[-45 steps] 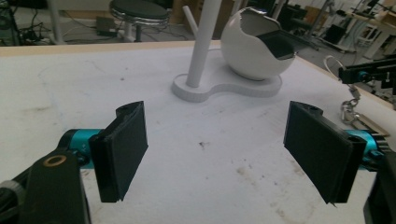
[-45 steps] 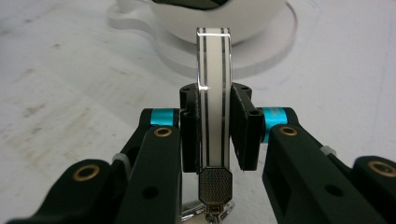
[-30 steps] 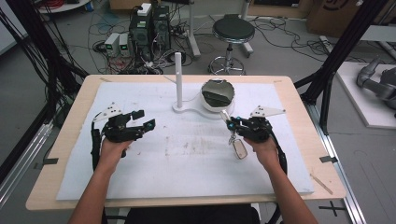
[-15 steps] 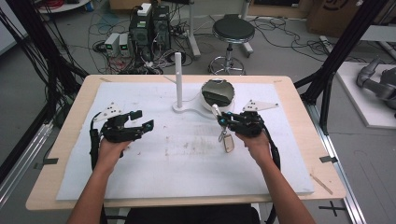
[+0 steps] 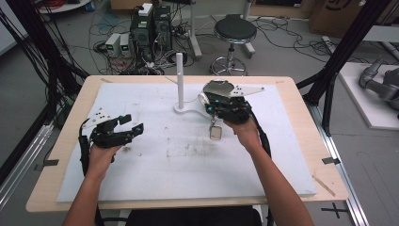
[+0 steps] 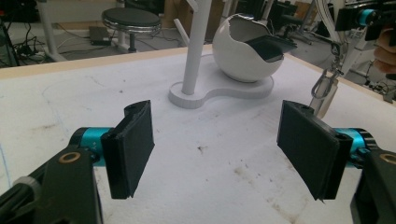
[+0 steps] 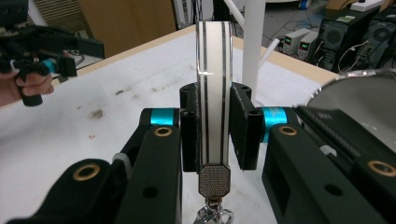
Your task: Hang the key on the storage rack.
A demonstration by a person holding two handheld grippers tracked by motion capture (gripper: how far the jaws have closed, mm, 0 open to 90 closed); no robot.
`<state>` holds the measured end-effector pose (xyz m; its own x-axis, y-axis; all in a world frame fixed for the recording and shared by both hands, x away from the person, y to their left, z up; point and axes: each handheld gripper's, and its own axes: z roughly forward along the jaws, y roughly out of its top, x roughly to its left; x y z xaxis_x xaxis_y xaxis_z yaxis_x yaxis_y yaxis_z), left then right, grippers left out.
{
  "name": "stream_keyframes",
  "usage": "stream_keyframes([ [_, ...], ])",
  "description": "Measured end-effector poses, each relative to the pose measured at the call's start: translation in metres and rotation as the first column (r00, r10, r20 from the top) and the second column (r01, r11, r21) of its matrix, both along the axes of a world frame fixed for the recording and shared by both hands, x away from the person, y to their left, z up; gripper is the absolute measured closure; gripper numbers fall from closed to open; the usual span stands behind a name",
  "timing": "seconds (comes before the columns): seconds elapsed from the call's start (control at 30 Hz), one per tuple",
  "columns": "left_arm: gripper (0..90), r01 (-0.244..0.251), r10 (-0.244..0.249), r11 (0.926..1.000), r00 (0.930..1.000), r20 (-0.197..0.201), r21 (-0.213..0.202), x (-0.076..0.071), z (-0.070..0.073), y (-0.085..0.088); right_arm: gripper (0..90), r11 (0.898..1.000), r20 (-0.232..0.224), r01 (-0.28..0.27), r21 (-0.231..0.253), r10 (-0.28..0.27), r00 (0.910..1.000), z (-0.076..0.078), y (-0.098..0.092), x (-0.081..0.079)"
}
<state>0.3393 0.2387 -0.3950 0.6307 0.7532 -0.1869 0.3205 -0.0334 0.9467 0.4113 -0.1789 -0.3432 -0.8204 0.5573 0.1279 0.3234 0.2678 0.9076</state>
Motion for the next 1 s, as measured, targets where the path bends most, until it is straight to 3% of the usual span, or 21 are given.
stream_keyframes([
  [0.5, 27.0, -0.015, 0.015, 0.9998, 0.9999, 0.006, -0.009, -0.001, -0.003, 0.004, 76.4, 0.999, -0.015, -0.053, 0.007, 0.053, 0.9985, 0.018, 0.037, 0.037],
  [1.0, 27.0, -0.028, 0.028, 0.9994, 0.9996, 0.007, -0.021, -0.002, -0.005, 0.009, 76.3, 0.994, -0.002, -0.1, 0.035, 0.101, 0.9949, 0.027, 0.059, 0.051],
])
